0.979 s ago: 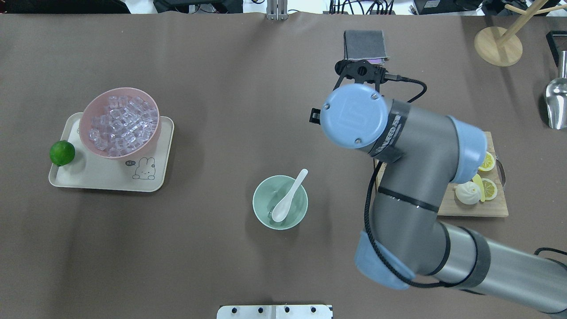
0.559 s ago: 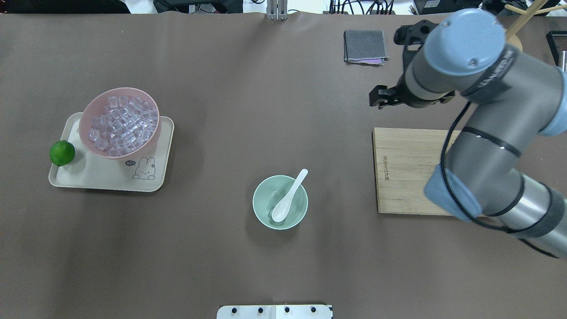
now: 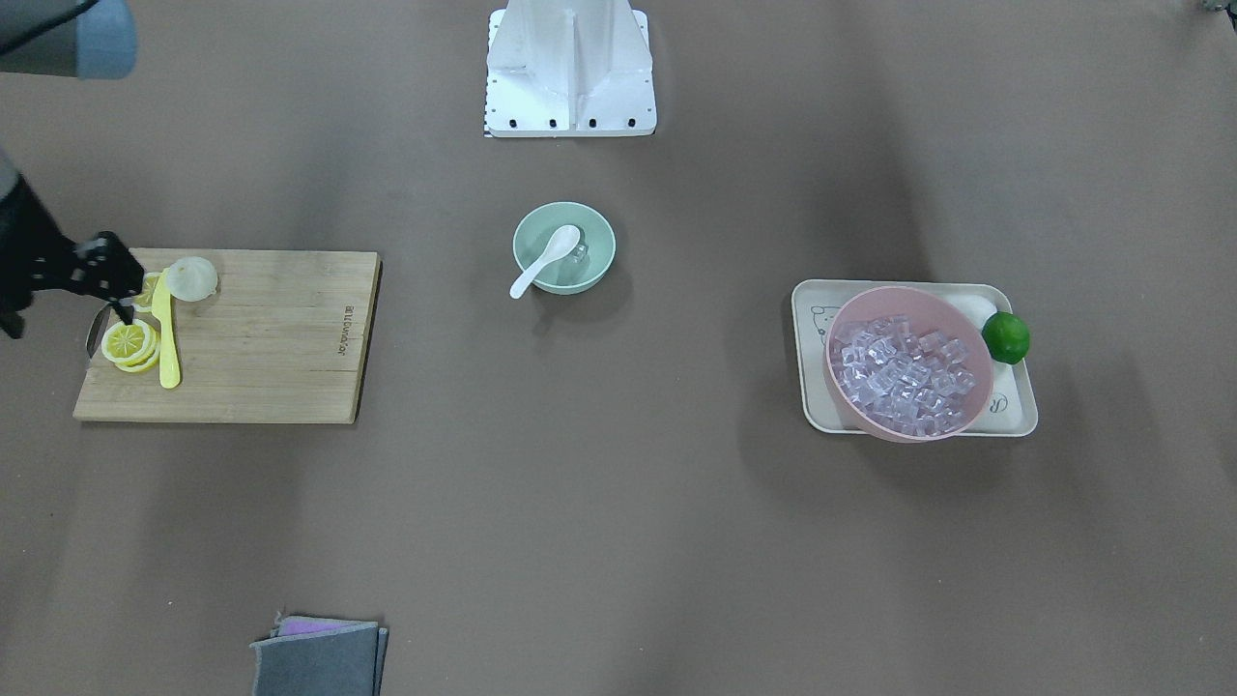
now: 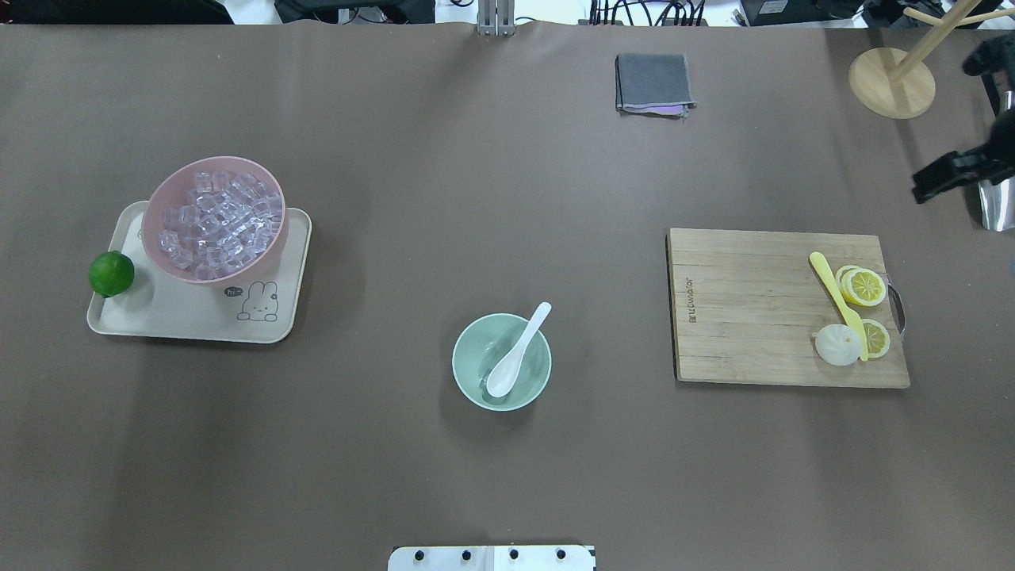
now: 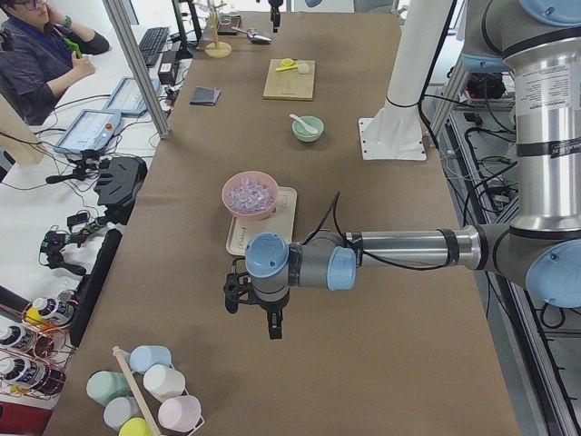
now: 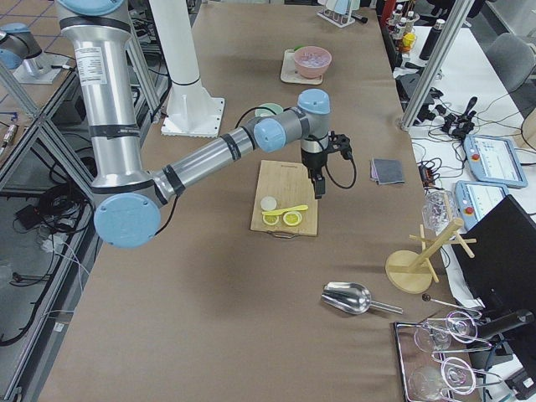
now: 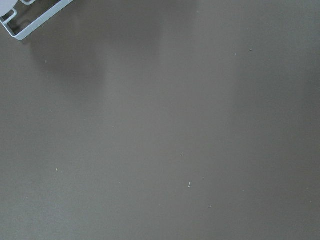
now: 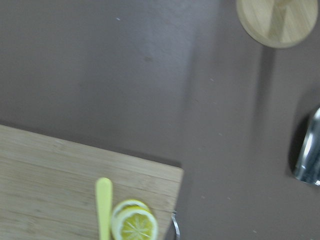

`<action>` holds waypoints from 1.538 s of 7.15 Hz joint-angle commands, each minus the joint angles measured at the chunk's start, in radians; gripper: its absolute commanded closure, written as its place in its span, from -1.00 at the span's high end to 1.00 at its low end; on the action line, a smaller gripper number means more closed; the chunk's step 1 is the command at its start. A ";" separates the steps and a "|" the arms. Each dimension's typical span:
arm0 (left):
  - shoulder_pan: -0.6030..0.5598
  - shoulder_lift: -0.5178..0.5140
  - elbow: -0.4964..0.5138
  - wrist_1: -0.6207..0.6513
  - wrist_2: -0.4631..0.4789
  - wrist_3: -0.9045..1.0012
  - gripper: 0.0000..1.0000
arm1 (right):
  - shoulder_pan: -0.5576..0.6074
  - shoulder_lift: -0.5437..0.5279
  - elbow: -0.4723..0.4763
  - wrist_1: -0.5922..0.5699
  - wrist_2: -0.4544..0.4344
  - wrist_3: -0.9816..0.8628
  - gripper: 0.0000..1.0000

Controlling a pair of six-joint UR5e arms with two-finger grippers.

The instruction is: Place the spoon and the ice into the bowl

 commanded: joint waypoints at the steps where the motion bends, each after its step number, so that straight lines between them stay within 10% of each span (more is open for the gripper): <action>1: 0.000 -0.004 0.000 0.002 0.000 0.000 0.96 | 0.200 -0.129 -0.072 0.002 0.090 -0.323 1.00; 4: 0.005 -0.050 -0.040 0.154 0.003 0.001 0.96 | 0.282 -0.185 -0.245 0.007 0.085 -0.460 1.00; 11: -0.004 -0.039 -0.069 0.150 0.002 0.003 0.96 | 0.302 -0.206 -0.148 -0.088 0.184 -0.463 1.00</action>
